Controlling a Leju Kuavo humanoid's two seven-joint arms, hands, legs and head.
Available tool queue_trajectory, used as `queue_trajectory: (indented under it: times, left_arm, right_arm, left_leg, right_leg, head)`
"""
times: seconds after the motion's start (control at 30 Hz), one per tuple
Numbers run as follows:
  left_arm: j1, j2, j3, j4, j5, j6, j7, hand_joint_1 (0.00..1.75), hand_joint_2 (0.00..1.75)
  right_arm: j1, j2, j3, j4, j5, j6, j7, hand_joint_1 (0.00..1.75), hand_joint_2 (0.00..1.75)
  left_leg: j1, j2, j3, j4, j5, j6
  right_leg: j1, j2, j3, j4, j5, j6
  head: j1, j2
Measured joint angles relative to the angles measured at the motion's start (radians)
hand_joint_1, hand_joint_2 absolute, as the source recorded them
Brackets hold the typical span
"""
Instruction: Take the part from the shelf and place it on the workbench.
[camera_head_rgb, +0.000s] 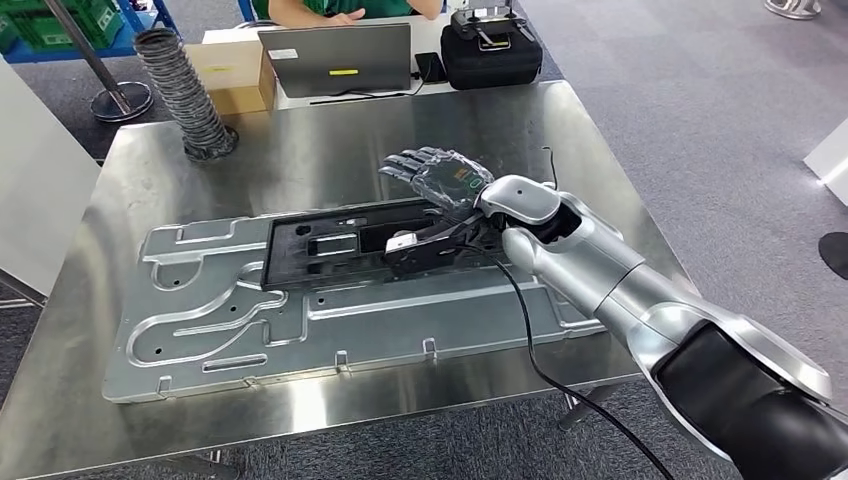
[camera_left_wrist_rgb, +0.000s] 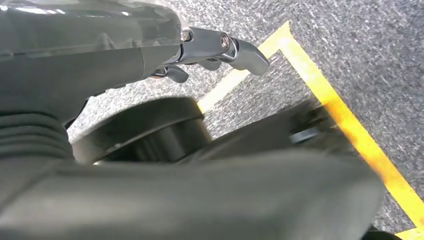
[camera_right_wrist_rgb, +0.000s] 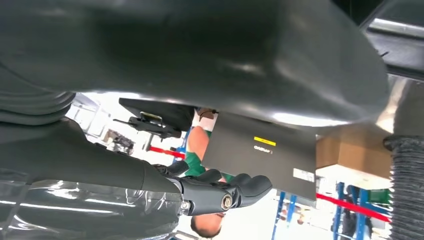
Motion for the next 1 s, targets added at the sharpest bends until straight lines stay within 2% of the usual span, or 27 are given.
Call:
queue_trajectory:
  times: [0.03,0.07,0.17,0.2,0.23,0.3,0.33,0.37,0.4,0.43,0.5,0.53,0.57,0.6,0.67,0.7,0.73,0.77,0.83,0.87,0.9,0.93,1.0]
  left_arm:
    - [0.0,0.0,0.0,0.0,0.0,0.0,0.0,0.0,0.0]
    - [0.0,0.0,0.0,0.0,0.0,0.0,0.0,0.0,0.0]
    - [0.0,0.001,0.0,0.0,0.001,0.002,0.0,0.0,0.0]
    - [0.0,0.001,0.0,0.0,0.001,0.002,0.0,0.0,0.0]
    - [0.0,0.0,0.0,0.0,0.001,0.002,0.0,0.0,0.0]
    - [-0.001,0.0,0.0,0.0,0.0,0.0,0.003,0.0,0.0]
    - [-0.001,0.001,0.0,0.0,0.0,0.0,0.005,0.0,0.0]
    - [0.0,0.001,0.0,0.0,0.001,-0.001,0.008,0.0,0.0]
    - [0.0,0.001,0.0,0.0,0.003,-0.001,0.01,0.0,0.0]
    - [0.0,0.001,0.0,0.0,0.005,0.0,0.011,0.0,0.0]
    - [0.0,0.001,0.001,0.0,0.009,0.002,0.011,0.0,0.0]
    - [0.0,0.001,0.001,0.0,0.011,0.004,0.011,0.0,0.0]
    - [0.0,0.002,0.001,0.0,0.011,0.006,0.009,0.0,0.0]
    - [0.0,0.002,0.001,0.0,0.011,0.008,0.008,0.0,0.0]
    - [0.0,0.003,0.001,0.0,0.011,0.01,0.005,0.0,0.0]
    - [0.0,0.003,0.001,0.0,0.011,0.01,0.004,0.0,0.0]
    - [0.001,0.004,0.001,0.0,0.011,0.01,0.004,0.0,0.0]
    - [0.001,0.005,0.001,0.0,0.01,0.01,0.003,0.0,0.0]
    - [0.002,0.006,0.001,0.0,0.01,0.01,0.003,0.0,0.0]
    - [0.002,0.006,0.001,0.0,0.01,0.01,0.004,0.0,0.0]
    - [0.002,0.007,0.001,0.0,0.01,0.01,0.005,0.0,0.0]
    - [0.002,0.008,0.001,0.0,0.01,0.01,0.006,0.0,0.0]
    - [0.002,0.01,0.001,0.0,0.011,0.01,0.006,0.0,0.0]
  right_arm:
    - [0.0,0.0,0.0,0.0,0.0,0.0,0.0,0.0,0.0]
    - [0.0,0.0,0.0,0.0,0.0,0.0,0.0,0.0,0.0]
    - [-0.001,0.0,0.001,0.0,0.0,0.0,0.001,0.0,0.0]
    - [-0.001,0.0,0.001,0.0,0.0,0.0,0.003,0.0,0.0]
    - [-0.002,0.0,0.001,0.0,0.0,0.001,0.006,0.0,0.0]
    - [0.001,0.0,0.003,0.0,0.002,0.001,0.011,0.0,0.0]
    - [0.004,0.0,0.005,0.0,0.004,0.0,0.013,0.0,0.0]
    - [0.008,0.0,0.006,0.0,0.006,0.0,0.015,0.0,0.0]
    - [0.01,0.001,0.007,0.0,0.008,-0.001,0.017,0.0,0.0]
    - [0.011,0.002,0.007,0.0,0.01,-0.001,0.018,0.0,0.0]
    - [0.006,0.007,0.006,0.0,0.013,-0.002,0.018,0.0,0.0]
    - [0.003,0.011,0.006,0.0,0.014,-0.002,0.018,0.0,0.0]
    - [0.0,0.014,0.006,0.0,0.014,-0.002,0.018,0.0,0.0]
    - [-0.001,0.018,0.006,0.0,0.015,-0.002,0.018,0.0,0.0]
    - [-0.002,0.021,0.005,0.0,0.015,-0.003,0.018,0.0,0.0]
    - [-0.002,0.022,0.005,0.001,0.015,-0.004,0.018,0.0,0.0]
    - [-0.003,0.022,0.005,0.001,0.016,-0.005,0.018,0.0,0.0]
    - [-0.002,0.022,0.005,0.001,0.016,-0.006,0.018,0.0,0.0]
    - [0.0,0.022,0.005,0.003,0.016,-0.009,0.017,0.0,0.0]
    - [0.001,0.022,0.006,0.004,0.016,-0.011,0.016,0.0,0.0]
    - [0.003,0.022,0.006,0.005,0.016,-0.013,0.015,0.0,0.0]
    - [0.004,0.022,0.005,0.007,0.016,-0.015,0.014,0.0,0.0]
    - [0.004,0.021,0.003,0.009,0.014,-0.019,0.011,0.0,0.0]
  left_leg:
    - [-0.001,0.0,0.021,-0.044,0.012,0.004]
    - [-0.003,-0.001,0.028,-0.064,0.015,0.01]
    - [-0.005,-0.002,0.023,-0.072,0.026,0.031]
    - [-0.004,-0.001,0.021,-0.077,0.032,0.039]
    - [-0.002,0.001,0.019,-0.082,0.038,0.046]
    - [-0.003,0.002,0.01,-0.083,0.047,0.052]
    - [-0.004,0.003,0.005,-0.082,0.05,0.053]
    - [-0.005,0.002,-0.001,-0.08,0.054,0.054]
    - [-0.006,0.001,-0.006,-0.078,0.056,0.053]
    - [-0.007,0.0,-0.011,-0.075,0.059,0.052]
    - [-0.01,-0.001,-0.016,-0.071,0.062,0.047]
    - [-0.011,-0.001,-0.018,-0.071,0.064,0.043]
    - [-0.012,-0.001,-0.02,-0.071,0.067,0.039]
    - [-0.013,0.0,-0.022,-0.072,0.071,0.033]
    - [-0.012,-0.001,-0.024,-0.073,0.074,0.022]
    - [-0.012,-0.001,-0.029,-0.064,0.064,0.016]
    - [-0.011,-0.001,-0.041,-0.034,0.04,0.01]
    - [-0.01,0.0,-0.061,0.018,0.003,0.006]
    - [-0.007,0.0,-0.113,0.156,-0.072,-0.002]
    - [-0.006,0.0,-0.127,0.202,-0.09,-0.004]
    - [-0.005,0.0,-0.124,0.212,-0.089,-0.006]
    - [-0.004,0.0,-0.098,0.178,-0.069,-0.006]
    - [-0.003,0.0,-0.012,0.036,-0.016,-0.002]
  right_leg:
    - [0.002,0.001,-0.003,0.003,0.001,0.006]
    - [0.003,0.001,-0.007,0.004,0.003,0.012]
    - [0.001,0.002,-0.014,0.004,0.008,0.031]
    - [-0.001,0.002,-0.021,0.019,-0.007,0.036]
    - [-0.002,0.002,-0.035,0.055,-0.034,0.039]
    - [-0.003,0.002,-0.085,0.182,-0.11,0.045]
    - [-0.003,0.001,-0.108,0.243,-0.138,0.047]
    - [-0.003,0.001,-0.118,0.278,-0.149,0.047]
    - [-0.003,0.001,-0.108,0.273,-0.141,0.045]
    - [-0.002,0.001,-0.078,0.229,-0.117,0.042]
    - [0.002,0.001,0.005,0.087,-0.068,0.029]
    - [0.005,0.001,0.033,0.034,-0.053,0.024]
    - [0.008,0.002,0.046,0.007,-0.048,0.019]
    - [0.011,0.002,0.046,0.001,-0.047,0.016]
    - [0.009,0.0,0.042,-0.006,-0.036,0.006]
    - [0.006,-0.002,0.041,-0.011,-0.029,-0.001]
    - [0.002,-0.003,0.039,-0.016,-0.023,-0.006]
    - [0.001,-0.005,0.035,-0.019,-0.017,-0.01]
    - [0.001,-0.005,0.022,-0.018,-0.008,-0.013]
    - [0.001,-0.005,0.016,-0.018,-0.004,-0.012]
    - [0.001,-0.005,0.011,-0.017,0.0,-0.011]
    - [0.001,-0.004,0.008,-0.015,0.002,-0.009]
    - [0.001,-0.004,0.003,-0.01,0.005,-0.004]
  head:
    - [0.0,0.0]
    - [0.0,0.0]
    - [0.0,0.0]
    - [0.0,0.0]
    - [0.0,0.0]
    - [0.0,0.0]
    - [0.0,0.0]
    - [0.0,0.0]
    - [0.0,0.0]
    - [0.0,0.0]
    - [0.0,0.0]
    - [0.0,0.0]
    - [0.0,0.0]
    - [0.0,0.0]
    - [0.0,0.0]
    - [0.0,0.0]
    - [0.0,0.0]
    - [0.0,0.0]
    - [0.0,0.0]
    - [0.0,0.0]
    - [0.0,0.0]
    - [0.0,0.0]
    - [0.0,0.0]
